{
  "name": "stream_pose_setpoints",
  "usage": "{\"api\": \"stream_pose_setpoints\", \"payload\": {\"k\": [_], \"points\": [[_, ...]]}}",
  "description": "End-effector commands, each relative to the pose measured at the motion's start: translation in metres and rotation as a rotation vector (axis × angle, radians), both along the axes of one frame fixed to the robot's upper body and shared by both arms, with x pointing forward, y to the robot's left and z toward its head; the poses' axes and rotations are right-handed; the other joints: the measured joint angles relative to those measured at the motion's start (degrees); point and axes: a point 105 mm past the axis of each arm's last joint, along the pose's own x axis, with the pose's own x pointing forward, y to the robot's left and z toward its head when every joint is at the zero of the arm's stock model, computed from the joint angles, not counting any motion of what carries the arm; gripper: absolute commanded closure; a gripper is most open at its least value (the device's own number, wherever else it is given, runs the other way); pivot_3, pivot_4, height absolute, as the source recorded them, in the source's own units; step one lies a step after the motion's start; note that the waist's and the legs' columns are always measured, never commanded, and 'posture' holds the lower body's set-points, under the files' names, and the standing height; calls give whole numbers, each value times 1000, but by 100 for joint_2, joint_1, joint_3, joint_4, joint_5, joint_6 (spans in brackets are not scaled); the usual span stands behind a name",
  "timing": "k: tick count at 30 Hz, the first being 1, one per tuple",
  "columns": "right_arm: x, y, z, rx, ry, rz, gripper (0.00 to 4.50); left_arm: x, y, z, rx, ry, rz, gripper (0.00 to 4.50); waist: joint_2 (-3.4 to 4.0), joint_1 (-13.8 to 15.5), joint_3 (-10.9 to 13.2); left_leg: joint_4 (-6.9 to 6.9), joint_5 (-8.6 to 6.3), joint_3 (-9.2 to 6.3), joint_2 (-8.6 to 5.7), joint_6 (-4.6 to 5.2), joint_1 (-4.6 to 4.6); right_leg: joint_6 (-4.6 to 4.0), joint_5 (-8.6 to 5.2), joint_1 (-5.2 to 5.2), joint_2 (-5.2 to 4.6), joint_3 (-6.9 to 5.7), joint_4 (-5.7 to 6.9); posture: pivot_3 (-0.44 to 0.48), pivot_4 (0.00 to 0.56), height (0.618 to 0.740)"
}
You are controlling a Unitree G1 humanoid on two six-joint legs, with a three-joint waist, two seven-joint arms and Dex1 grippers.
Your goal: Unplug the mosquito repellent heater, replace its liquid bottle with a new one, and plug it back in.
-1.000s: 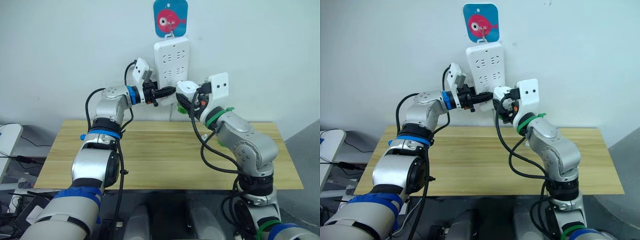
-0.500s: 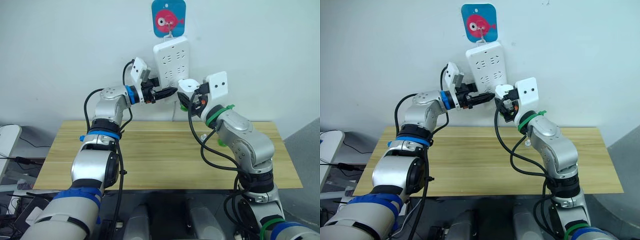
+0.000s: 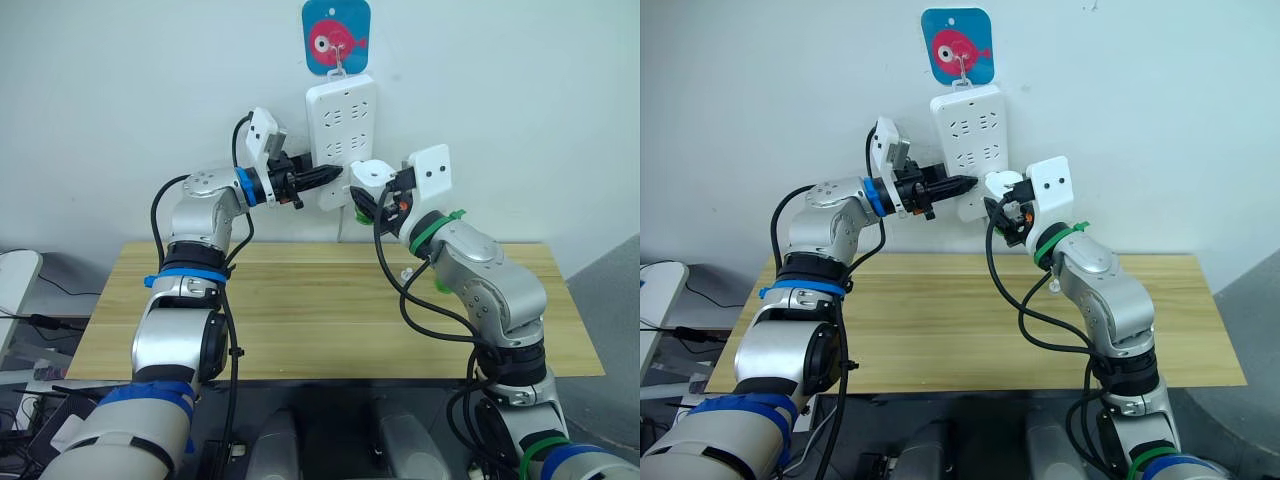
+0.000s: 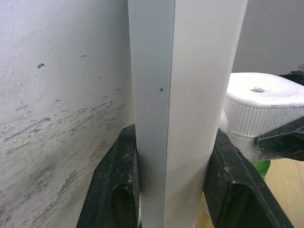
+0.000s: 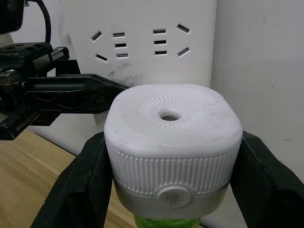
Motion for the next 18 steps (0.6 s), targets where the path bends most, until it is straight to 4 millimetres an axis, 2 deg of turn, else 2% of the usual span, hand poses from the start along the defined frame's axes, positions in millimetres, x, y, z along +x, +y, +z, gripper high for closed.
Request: {"api": "stream_pose_setpoints", "payload": {"k": [1,6,8,10,17,18], "points": [[-6,11,17,28,-70,42,1488,-14,-25,10,-17,-32,-127,3184,0,-1,0,0,0,0,0,0,0,0,0,0,0,0,0,-99,148,740],[3,12,18,42,-67,15,1488,-22,-28,13,-49,21,-183,3184,0,-13,-1,1,0,1,0,0,1,0,0,0,1,1,1,-107,151,740],[9,14,21,162,-16,-1,1488,-25,-30,15,-68,44,-205,3184,0,-29,-2,1,0,1,0,0,2,0,0,0,3,2,4,-110,152,740],[12,17,23,198,-4,-1,1488,-27,-31,16,-75,56,-223,3184,-1,-68,-2,5,3,1,3,-3,7,-1,1,0,6,4,16,-111,154,740],[7,23,18,57,-74,50,1488,-25,-29,14,-54,46,-200,3184,0,-155,-3,7,16,-8,2,-14,14,-7,13,3,14,-1,27,-107,159,740],[4,22,17,50,-81,60,1143,-23,-28,13,-42,34,-185,3184,-1,-154,-3,6,16,-9,2,-14,14,-7,13,3,14,-1,27,-107,159,740]]}}
